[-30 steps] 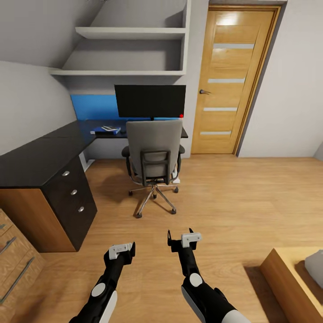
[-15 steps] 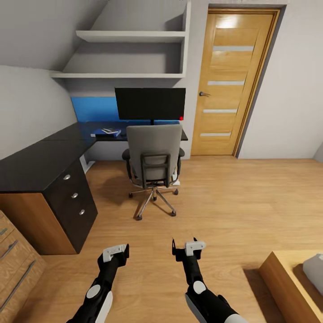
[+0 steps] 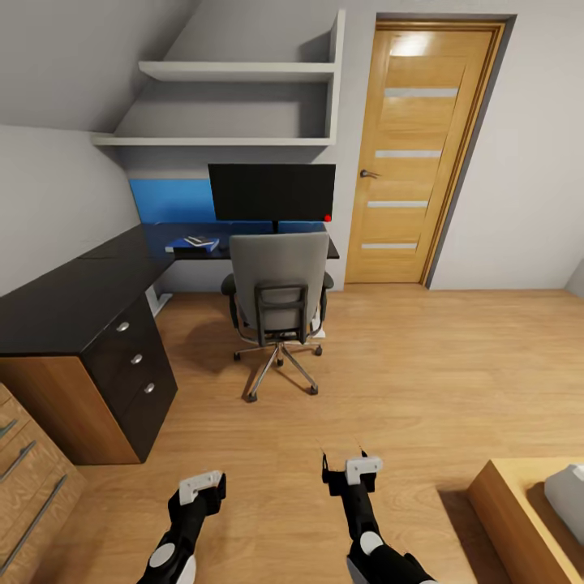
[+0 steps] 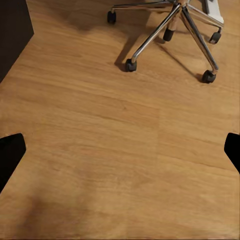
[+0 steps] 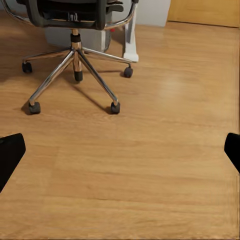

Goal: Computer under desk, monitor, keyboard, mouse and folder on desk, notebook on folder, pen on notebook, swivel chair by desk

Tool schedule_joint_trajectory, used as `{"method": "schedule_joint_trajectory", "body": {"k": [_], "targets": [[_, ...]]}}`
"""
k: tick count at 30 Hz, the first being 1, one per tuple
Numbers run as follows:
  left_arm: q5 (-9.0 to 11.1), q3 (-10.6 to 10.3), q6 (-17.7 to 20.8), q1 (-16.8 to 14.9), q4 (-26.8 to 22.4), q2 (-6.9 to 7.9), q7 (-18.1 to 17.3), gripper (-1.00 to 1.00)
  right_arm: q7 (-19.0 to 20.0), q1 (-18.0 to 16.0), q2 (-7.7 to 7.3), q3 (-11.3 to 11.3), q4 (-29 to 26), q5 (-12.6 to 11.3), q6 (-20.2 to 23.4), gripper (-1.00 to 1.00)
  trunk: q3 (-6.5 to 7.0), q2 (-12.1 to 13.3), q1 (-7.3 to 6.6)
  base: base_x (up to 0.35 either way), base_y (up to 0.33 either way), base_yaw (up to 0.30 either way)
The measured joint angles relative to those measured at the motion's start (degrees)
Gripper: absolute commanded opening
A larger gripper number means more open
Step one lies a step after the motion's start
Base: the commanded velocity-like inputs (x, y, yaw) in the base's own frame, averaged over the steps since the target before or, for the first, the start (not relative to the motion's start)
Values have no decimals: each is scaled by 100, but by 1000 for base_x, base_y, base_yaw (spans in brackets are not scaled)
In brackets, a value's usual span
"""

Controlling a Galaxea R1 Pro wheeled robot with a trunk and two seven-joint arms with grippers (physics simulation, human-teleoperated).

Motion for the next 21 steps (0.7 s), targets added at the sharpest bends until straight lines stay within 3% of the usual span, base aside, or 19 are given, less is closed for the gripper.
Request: {"method": "schedule_joint_trajectory", "body": {"k": [3, 7, 16, 21], "targets": [[5, 96, -404, 0, 401, 79, 1, 100, 1, -1, -2, -1, 287, -5, -213, 100, 54, 120, -66, 0, 0, 0], [10, 152, -633, 0, 791, 122, 0, 100, -4, -2, -4, 3, 393, -8, -318, 100, 126, 281, -154, 0, 0, 0], [14, 193, -783, 0, 1246, 175, -6, 100, -8, -2, 8, -2, 598, -14, -368, 100, 287, 642, -352, 0, 0, 0], [19, 196, -815, 0, 1531, 219, -8, 100, 1, 0, 25, -3, 660, -180, -372, 100, 377, 842, -461, 0, 0, 0]]}}
